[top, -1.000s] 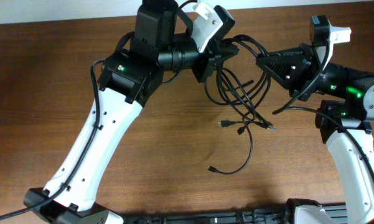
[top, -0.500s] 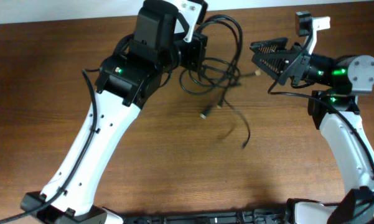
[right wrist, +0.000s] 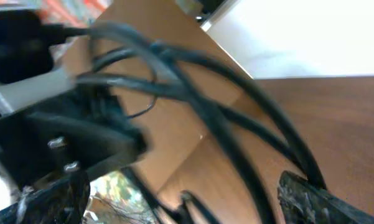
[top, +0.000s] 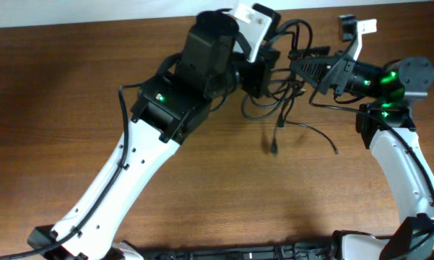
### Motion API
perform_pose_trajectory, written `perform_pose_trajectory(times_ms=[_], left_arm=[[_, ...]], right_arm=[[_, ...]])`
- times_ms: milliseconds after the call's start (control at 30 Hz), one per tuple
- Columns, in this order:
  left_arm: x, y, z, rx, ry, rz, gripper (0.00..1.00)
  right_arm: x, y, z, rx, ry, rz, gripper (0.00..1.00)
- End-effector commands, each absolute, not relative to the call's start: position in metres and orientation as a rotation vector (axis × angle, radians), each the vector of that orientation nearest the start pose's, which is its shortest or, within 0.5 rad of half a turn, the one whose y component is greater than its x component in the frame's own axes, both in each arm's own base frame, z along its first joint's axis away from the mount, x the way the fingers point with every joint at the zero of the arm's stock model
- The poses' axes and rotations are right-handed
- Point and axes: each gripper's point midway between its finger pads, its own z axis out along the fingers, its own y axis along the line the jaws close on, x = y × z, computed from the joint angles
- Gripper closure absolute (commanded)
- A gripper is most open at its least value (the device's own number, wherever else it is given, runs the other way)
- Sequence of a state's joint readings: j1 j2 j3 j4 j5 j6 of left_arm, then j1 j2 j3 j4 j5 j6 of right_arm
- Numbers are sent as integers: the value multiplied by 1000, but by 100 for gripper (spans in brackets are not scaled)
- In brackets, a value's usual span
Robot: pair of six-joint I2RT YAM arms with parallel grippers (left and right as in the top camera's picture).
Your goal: Untangle cables
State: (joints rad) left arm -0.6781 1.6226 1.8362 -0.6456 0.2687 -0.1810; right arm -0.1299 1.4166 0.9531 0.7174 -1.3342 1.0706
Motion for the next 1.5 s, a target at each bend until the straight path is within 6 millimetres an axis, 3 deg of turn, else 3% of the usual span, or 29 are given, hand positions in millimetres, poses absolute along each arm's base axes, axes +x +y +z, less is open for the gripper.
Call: perform_pose_trajectory(times_ms=[0,233,533,700,767,867,1067,1133,1300,1467], left_arm=[[299,-326,449,766,1786,-924,100],[254,-307,491,835,1651,-988,100],[227,-292,515,899,1540,-972,100],[259,-253,514,689,1623,-711,100],[278,-234,508,579,1674,-574,100],[289,-227,503,531,1698,-509,100],[304,-240,484,538,1753,-509,100],[304,-257,475,588,1769,-579,100],[303,-298,464,668,1773,-760,100],[281,-342,451,819,1754,-909,100]], right_arm=[[371,117,336,-283,1718,1484,5],[387,109,310,-131,1806,1430,5],[400,98,280,49,1905,1354,5],[393,103,283,7,1907,1398,5],[378,113,294,-123,1877,1477,5],[362,122,312,-287,1812,1533,5],[342,128,354,-529,1643,1491,5],[338,128,364,-572,1595,1461,3],[339,128,365,-575,1587,1453,1],[341,127,365,-567,1585,1447,1]])
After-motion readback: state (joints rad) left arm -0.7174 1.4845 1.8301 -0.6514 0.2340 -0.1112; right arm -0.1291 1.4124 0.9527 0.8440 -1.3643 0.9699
